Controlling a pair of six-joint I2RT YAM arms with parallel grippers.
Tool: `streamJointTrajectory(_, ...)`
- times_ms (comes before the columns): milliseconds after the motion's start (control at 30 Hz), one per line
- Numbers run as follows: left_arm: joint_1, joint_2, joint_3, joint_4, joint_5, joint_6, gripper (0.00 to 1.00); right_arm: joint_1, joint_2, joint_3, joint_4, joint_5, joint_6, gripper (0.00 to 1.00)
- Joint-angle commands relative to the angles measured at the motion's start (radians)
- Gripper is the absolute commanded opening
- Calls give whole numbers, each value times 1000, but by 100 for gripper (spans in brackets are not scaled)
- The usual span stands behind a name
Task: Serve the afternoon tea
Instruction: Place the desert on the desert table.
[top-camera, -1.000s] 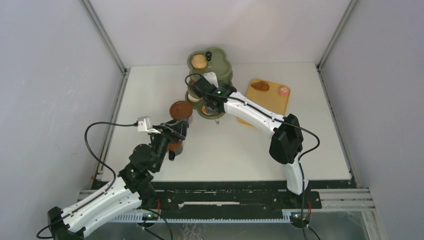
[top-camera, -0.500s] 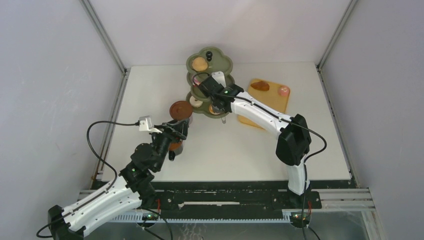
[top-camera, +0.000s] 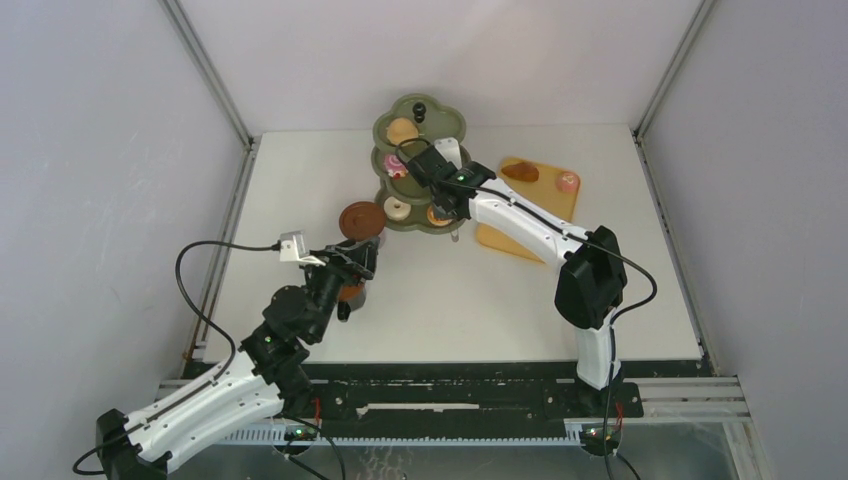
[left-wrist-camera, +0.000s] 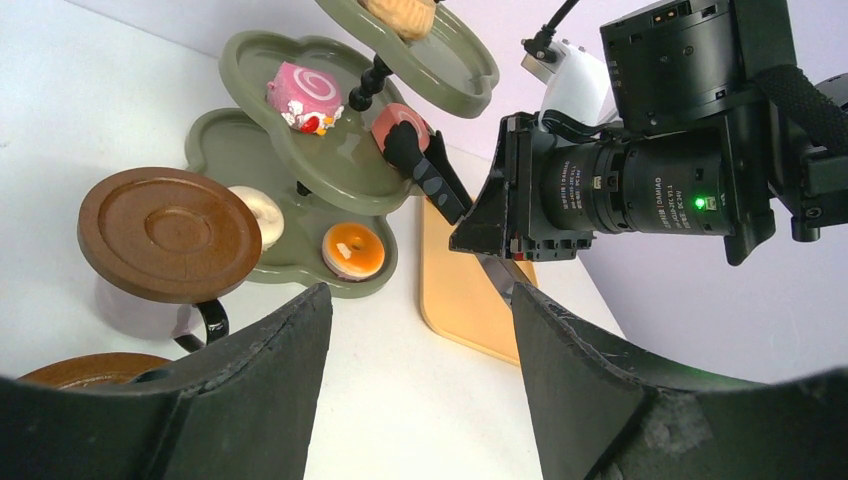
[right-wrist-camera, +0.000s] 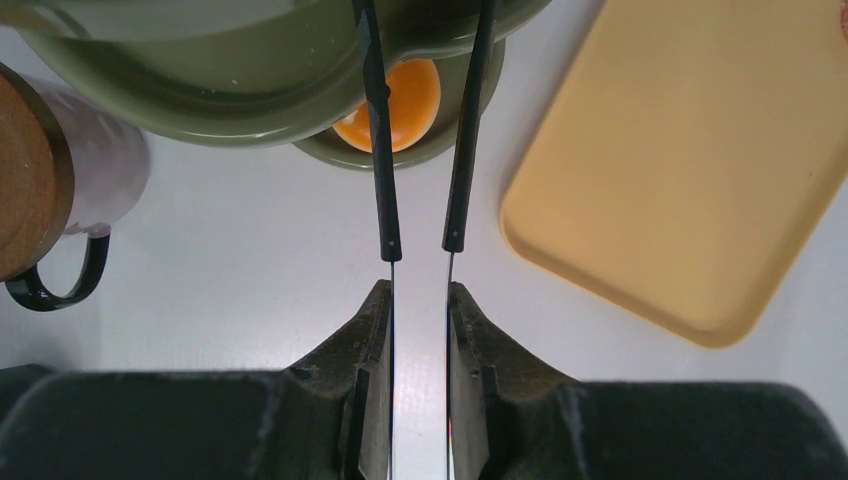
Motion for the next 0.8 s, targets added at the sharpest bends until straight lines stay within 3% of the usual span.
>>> streamJointTrajectory(0,-6,6,19,45,7,14,71,-5,-47,5,42,14,1,16)
streamJointTrajectory(233,-6,14,28,45,8,16,71,-5,-53,2,44,1,2,22)
streamJointTrajectory(767,-6,24,36,49,22,4,71,23,-66,5,46,-36,-9,21)
